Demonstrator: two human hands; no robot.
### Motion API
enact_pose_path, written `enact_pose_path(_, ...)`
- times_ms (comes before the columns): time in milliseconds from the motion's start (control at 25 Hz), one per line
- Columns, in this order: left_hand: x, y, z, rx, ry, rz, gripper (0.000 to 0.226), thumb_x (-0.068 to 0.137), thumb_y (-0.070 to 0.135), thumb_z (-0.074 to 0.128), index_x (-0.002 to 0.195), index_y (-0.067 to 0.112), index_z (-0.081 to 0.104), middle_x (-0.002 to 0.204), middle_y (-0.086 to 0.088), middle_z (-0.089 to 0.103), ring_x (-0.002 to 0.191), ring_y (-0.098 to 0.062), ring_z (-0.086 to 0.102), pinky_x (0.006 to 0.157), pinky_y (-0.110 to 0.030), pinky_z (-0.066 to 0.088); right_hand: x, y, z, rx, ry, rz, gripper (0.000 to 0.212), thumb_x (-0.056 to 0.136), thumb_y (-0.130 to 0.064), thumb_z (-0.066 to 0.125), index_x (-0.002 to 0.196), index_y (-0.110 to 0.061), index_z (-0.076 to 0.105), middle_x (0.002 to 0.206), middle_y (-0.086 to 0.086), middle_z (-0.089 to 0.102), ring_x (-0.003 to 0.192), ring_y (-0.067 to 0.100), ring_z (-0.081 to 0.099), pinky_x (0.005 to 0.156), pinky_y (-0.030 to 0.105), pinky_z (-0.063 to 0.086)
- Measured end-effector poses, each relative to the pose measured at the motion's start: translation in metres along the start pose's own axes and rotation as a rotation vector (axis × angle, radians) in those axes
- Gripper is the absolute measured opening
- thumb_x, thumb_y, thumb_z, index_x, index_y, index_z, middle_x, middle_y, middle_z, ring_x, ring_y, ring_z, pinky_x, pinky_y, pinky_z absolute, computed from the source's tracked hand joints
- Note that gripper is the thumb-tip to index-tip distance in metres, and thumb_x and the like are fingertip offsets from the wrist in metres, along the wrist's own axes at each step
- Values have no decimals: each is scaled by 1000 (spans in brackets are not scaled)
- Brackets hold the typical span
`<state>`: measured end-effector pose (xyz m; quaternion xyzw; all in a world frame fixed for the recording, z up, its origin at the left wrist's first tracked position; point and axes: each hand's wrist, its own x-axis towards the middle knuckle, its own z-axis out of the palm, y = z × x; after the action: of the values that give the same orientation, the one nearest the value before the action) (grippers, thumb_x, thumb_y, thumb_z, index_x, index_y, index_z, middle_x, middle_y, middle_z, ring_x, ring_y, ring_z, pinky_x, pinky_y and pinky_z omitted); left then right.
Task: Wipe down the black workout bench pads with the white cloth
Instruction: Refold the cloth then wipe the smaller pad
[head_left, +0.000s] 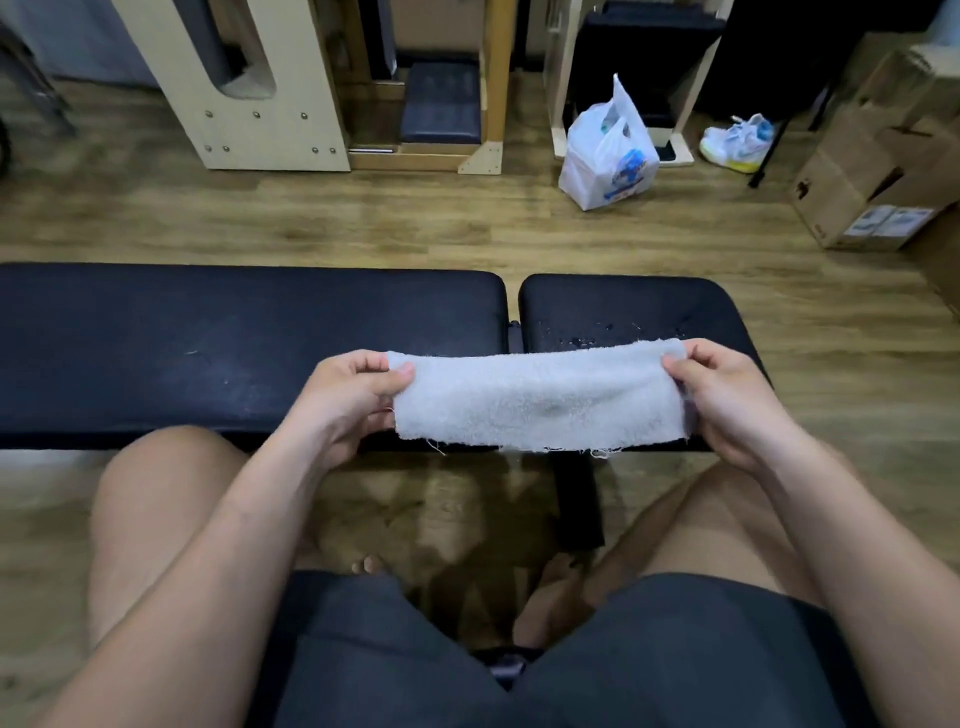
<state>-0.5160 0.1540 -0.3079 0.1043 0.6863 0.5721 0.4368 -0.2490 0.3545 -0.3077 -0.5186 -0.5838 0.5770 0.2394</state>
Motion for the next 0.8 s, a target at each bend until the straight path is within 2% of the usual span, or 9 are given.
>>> enact_pose_path(120, -5, 7, 9, 14, 44, -1, 11, 86, 2, 71, 91, 8, 63, 81, -8, 67, 62, -14, 66, 53, -22, 55, 0, -3, 7, -156, 115, -53, 16, 90, -20, 55, 77, -14, 62, 72, 13, 49, 55, 20, 40, 44, 25, 34)
enact_pose_path(200, -14, 11, 36, 39, 48, 24, 10, 84, 1, 72, 90, 8, 67, 73, -6, 65, 57, -12, 60, 52, -20, 52, -13, -11, 28, -238, 188, -171, 20, 87, -28, 56, 79, -12, 65, 68, 10, 59, 56, 21, 49, 49, 31, 42)
enact_pose_path(240, -18, 12, 53, 52, 30, 56, 9, 83, 0, 71, 88, 8, 68, 70, -5, 63, 55, -11, 57, 50, -21, 49, -22, -18, 44, -302, 172, -233, 21, 87, -30, 57, 80, -13, 68, 70, 6, 65, 61, 20, 55, 55, 32, 46)
enact_pose_path(320, -26, 14, 82, 136, -20, 179, 10, 82, -1, 69, 84, 8, 70, 68, -6, 63, 57, -13, 56, 54, -24, 48, -42, -30, 77, -326, -27, -283, 22, 90, -26, 58, 80, -13, 73, 71, -1, 71, 69, 17, 64, 64, 31, 50)
enact_pose_path(400, -26, 17, 94, 265, -27, 314, 11, 79, 5, 70, 83, 14, 72, 70, -2, 66, 62, -13, 61, 64, -29, 54, -57, -42, 99, -27, -234, -106, 24, 91, -14, 53, 79, -8, 73, 68, 3, 69, 64, 21, 64, 62, 32, 56)
enact_pose_path(480, -24, 24, 90, 368, -57, 374, 13, 76, 14, 75, 86, 21, 73, 74, 3, 68, 66, -12, 64, 73, -35, 58, -61, -50, 101, 269, -310, 39, 25, 90, -2, 48, 77, -4, 70, 65, 8, 63, 57, 20, 58, 56, 32, 56)
enact_pose_path(600, -28, 33, 81, 466, -117, 387, 22, 75, 16, 82, 95, 22, 74, 83, 6, 72, 71, -9, 66, 82, -38, 59, -60, -47, 93, 318, -304, -16, 25, 92, 7, 47, 90, -6, 69, 73, 9, 69, 61, 16, 62, 58, 28, 58)
enact_pose_path(720, -33, 41, 76, 419, -237, 362, 35, 71, 11, 86, 102, 21, 73, 92, 1, 76, 84, -12, 72, 86, -35, 59, -61, -44, 91, 374, -311, -42, 27, 86, 10, 60, 111, -1, 63, 95, 20, 71, 79, 24, 70, 71, 33, 61)
enact_pose_path(800, -32, 42, 71, 461, -313, 387, 45, 68, 2, 86, 106, 21, 72, 93, 1, 77, 91, -13, 73, 85, -30, 59, -62, -46, 87, 407, -331, -29, 31, 87, 9, 60, 116, -1, 59, 101, 21, 71, 87, 27, 72, 75, 36, 61)
